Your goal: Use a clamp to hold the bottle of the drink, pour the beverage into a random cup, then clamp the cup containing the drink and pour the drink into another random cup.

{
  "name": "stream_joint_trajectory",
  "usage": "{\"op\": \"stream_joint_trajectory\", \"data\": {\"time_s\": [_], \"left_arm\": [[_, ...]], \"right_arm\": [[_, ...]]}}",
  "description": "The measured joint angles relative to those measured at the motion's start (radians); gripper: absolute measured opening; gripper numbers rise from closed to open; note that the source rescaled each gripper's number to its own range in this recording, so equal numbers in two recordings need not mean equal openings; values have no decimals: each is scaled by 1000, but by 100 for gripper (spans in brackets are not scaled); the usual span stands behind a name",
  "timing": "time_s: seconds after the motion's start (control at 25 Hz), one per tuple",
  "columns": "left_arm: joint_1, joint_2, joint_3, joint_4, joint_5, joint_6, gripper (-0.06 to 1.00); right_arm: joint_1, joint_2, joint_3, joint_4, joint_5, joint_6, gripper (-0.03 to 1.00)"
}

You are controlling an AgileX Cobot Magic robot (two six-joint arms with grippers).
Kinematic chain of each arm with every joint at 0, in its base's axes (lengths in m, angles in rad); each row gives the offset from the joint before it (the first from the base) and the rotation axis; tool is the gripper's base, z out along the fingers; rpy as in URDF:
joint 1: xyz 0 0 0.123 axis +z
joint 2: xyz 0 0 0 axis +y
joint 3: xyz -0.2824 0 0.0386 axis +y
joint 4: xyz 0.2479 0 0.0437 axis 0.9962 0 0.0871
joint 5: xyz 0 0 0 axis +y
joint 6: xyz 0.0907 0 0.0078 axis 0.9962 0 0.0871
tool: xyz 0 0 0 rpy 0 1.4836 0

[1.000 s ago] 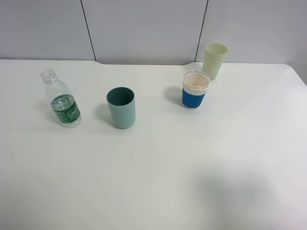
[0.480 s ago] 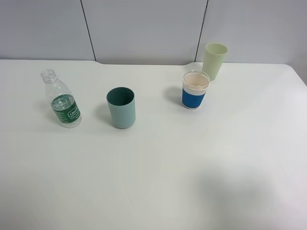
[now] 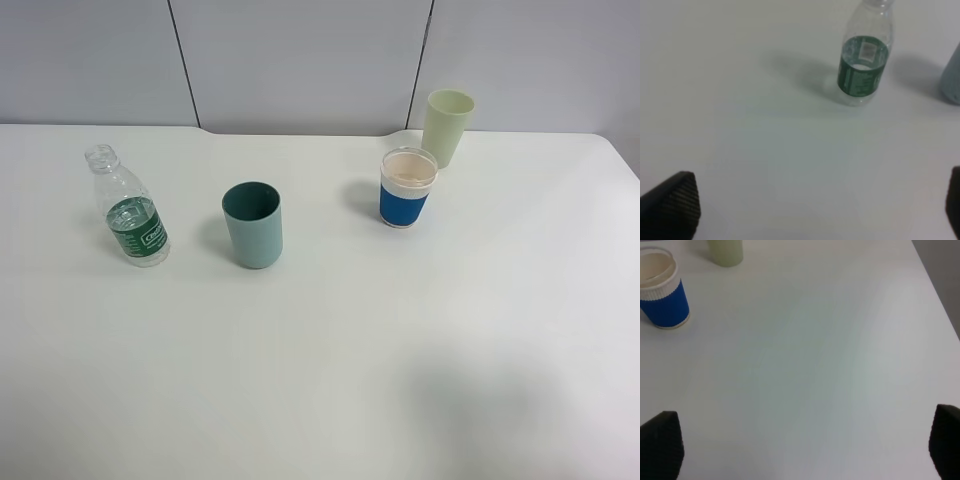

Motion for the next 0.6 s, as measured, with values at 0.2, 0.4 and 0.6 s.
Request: {"op": "stream_joint_trajectory", "data": {"time_s": [0.2, 0.4, 0.6], "left_arm": [[0, 0, 0, 0, 0, 0, 100], [0, 0, 0, 0, 0, 0, 100], [0, 0, 0, 0, 0, 0, 100]], "right_arm": [[-9, 0, 0, 0, 0, 0, 95], [-9, 0, 0, 0, 0, 1, 95], [-9, 0, 0, 0, 0, 1, 95]]}}
